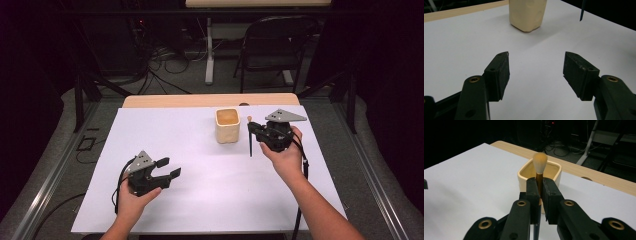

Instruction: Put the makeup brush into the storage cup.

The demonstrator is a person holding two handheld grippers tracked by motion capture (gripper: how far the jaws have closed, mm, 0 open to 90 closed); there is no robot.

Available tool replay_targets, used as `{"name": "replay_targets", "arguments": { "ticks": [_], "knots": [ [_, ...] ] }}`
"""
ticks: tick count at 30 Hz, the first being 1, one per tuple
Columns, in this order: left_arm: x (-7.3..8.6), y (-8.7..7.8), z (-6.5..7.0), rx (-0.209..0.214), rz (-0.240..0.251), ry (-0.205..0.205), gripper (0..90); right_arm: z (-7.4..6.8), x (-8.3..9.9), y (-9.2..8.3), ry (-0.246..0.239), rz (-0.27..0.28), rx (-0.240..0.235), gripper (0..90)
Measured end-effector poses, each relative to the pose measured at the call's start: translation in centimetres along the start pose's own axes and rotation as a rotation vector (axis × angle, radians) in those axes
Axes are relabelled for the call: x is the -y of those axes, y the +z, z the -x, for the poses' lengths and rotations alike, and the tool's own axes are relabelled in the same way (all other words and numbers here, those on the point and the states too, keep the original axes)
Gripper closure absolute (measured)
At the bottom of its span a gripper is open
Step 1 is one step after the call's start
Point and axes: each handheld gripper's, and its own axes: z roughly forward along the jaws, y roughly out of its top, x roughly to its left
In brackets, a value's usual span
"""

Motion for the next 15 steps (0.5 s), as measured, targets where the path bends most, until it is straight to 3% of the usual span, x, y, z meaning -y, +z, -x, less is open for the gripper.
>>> {"name": "replay_targets", "arguments": {
  "ticks": [15],
  "knots": [
    [0.1, 0.1, 0.1, 0.014, -0.003, 0.017, 37.8, 1.9, -1.0, 1.8, 0.039, -0.017, 0.050, 84.0]
  ]
}}
